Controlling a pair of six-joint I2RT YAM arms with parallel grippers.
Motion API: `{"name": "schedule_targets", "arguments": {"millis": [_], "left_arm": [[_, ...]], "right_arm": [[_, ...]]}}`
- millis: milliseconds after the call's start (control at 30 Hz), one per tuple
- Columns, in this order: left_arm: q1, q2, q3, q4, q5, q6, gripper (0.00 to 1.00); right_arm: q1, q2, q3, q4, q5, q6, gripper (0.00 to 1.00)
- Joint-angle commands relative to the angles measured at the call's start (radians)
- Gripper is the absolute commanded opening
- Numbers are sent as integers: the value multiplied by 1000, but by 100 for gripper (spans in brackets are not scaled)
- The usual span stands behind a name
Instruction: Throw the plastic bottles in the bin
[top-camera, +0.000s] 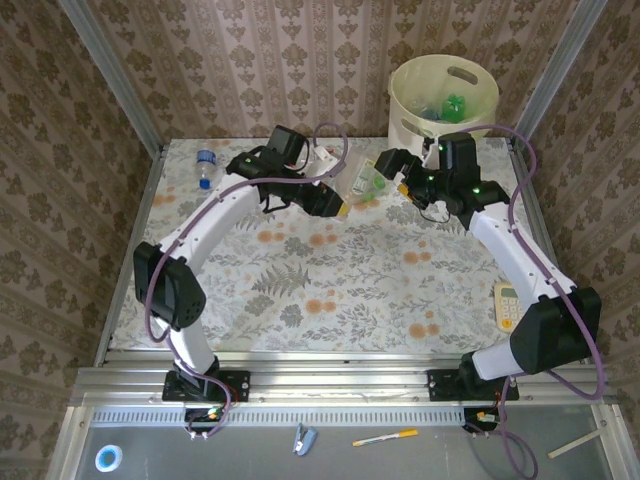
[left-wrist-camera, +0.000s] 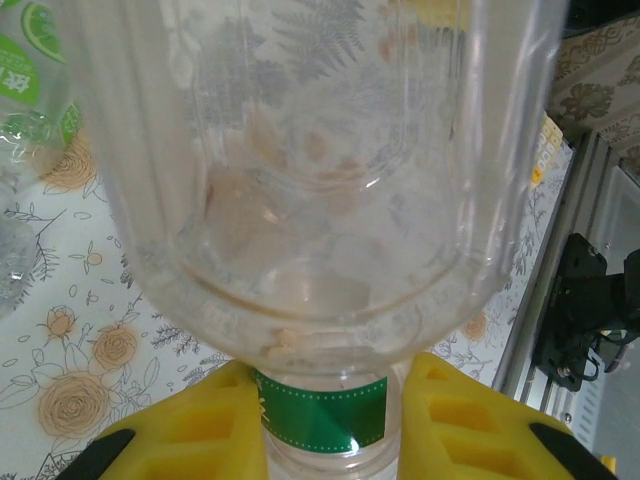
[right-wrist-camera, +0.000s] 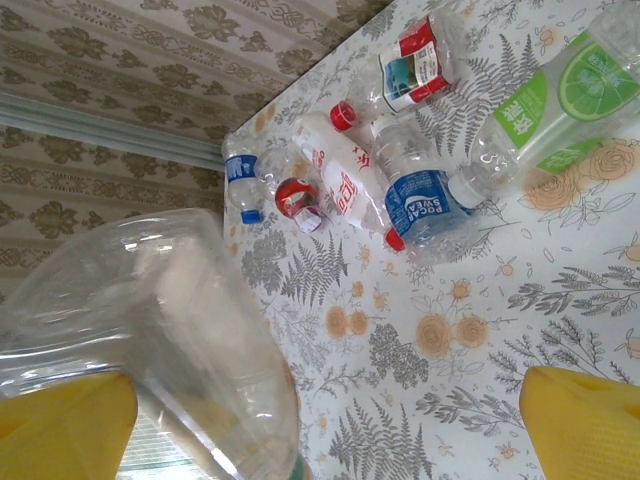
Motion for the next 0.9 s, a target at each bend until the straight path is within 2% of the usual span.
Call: {"name": "schedule_targets", "arguments": {"millis": [0, 233, 633, 867], "left_arm": [[-30, 14, 35, -6, 65, 5, 0], [-32, 42, 58, -12, 63, 5, 0], [-56, 59, 77, -30, 61, 25, 0], [-56, 55, 69, -26, 63, 24, 0]], "right_arm": [[22, 13, 42, 9, -17, -33, 100], [23, -16, 38, -12, -12, -41, 100], [84, 74, 100, -12, 6, -37, 100], [85, 94, 107, -43, 40, -29, 92]]}}
